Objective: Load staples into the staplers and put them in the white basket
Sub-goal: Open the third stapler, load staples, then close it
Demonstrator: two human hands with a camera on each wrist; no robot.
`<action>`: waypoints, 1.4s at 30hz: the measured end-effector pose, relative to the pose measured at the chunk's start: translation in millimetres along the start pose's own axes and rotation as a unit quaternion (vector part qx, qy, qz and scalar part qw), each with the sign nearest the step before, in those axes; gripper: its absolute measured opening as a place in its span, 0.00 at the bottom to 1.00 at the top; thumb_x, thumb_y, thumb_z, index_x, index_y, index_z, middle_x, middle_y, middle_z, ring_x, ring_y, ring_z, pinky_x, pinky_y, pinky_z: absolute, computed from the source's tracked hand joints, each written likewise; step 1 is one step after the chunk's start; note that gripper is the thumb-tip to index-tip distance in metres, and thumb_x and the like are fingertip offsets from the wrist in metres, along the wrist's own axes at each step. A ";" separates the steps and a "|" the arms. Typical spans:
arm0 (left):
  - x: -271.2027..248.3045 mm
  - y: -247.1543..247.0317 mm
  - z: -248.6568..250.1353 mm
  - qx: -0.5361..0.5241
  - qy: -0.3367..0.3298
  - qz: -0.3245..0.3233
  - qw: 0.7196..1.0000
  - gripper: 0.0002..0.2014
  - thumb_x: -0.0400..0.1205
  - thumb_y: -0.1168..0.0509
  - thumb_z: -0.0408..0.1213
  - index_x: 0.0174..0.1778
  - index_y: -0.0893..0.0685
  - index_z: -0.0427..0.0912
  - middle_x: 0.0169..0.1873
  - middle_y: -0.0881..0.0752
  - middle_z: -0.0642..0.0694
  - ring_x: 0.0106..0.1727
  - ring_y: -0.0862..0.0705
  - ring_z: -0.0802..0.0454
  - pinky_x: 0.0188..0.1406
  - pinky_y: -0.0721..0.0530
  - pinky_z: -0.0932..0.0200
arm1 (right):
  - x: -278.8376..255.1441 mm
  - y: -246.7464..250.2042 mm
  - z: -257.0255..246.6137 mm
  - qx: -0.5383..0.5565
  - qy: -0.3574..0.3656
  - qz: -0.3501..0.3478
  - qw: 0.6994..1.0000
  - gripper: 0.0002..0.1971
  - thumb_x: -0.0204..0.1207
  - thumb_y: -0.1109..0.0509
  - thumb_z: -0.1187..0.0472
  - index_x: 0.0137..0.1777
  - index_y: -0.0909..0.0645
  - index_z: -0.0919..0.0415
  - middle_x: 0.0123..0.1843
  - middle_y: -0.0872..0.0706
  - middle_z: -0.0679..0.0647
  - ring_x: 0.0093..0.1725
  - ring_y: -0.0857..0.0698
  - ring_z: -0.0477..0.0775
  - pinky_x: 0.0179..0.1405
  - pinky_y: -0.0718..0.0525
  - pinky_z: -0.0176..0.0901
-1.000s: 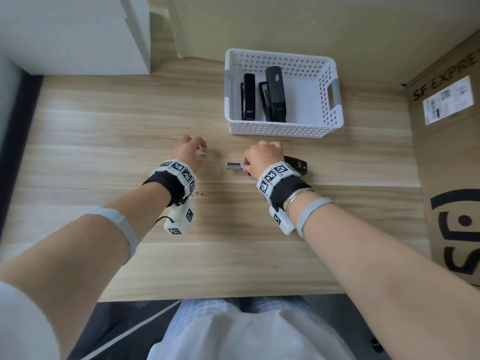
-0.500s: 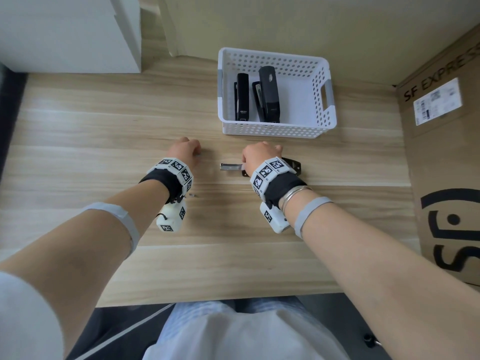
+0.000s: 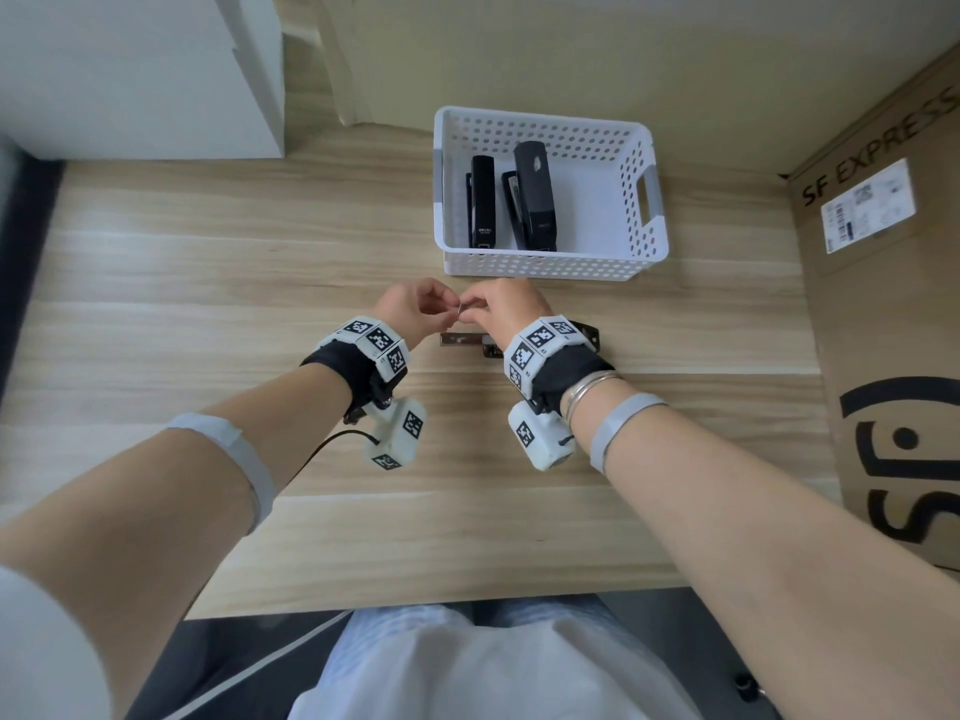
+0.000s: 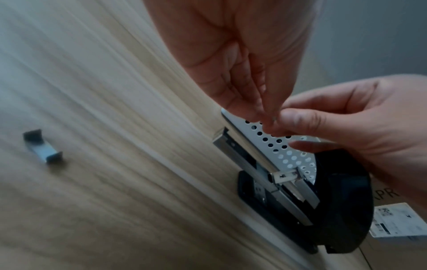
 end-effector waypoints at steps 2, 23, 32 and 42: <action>-0.6 -2.7 -3.6 -0.003 0.006 -0.010 1.000 0.13 0.75 0.30 0.29 0.32 0.21 0.53 0.31 0.16 0.53 0.30 0.17 0.62 0.46 0.17 0.63 | -1.7 1.0 1.4 -0.051 0.005 -0.002 0.999 0.11 0.79 0.33 0.51 0.57 0.13 0.49 0.53 0.09 0.51 0.55 0.13 0.54 0.59 0.16 0.48; -0.2 -3.8 -0.4 0.116 -0.010 0.016 0.993 0.07 0.75 0.32 0.26 0.46 0.17 0.39 0.41 0.14 0.43 0.41 0.18 0.49 0.39 0.22 0.69 | 0.9 -14.4 2.2 -0.201 0.022 -0.040 0.979 0.12 0.80 0.33 0.56 0.62 0.17 0.48 0.55 0.14 0.51 0.66 0.23 0.54 0.67 0.31 0.45; 2.4 -5.4 -4.7 0.158 -0.011 0.014 0.987 0.08 0.75 0.34 0.24 0.49 0.16 0.35 0.47 0.09 0.37 0.43 0.19 0.52 0.49 0.22 0.62 | 6.3 -28.9 -0.2 -0.283 0.024 -0.044 0.958 0.10 0.79 0.34 0.60 0.56 0.15 0.52 0.53 0.12 0.52 0.61 0.18 0.56 0.74 0.37 0.53; -0.6 -5.4 -3.8 0.155 -0.026 -0.001 0.988 0.09 0.74 0.35 0.22 0.49 0.16 0.32 0.47 0.10 0.34 0.43 0.19 0.50 0.51 0.21 0.61 | 16.0 -28.8 4.6 -0.250 -0.008 -0.065 0.966 0.10 0.81 0.36 0.55 0.57 0.15 0.52 0.57 0.12 0.51 0.61 0.17 0.56 0.63 0.29 0.49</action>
Point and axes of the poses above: each hand's wrist, its own x-axis towards the middle knuckle, its own y-axis out of the back of the hand, z = x × y, the point moved 9 cm from there along x, towards the middle knuckle
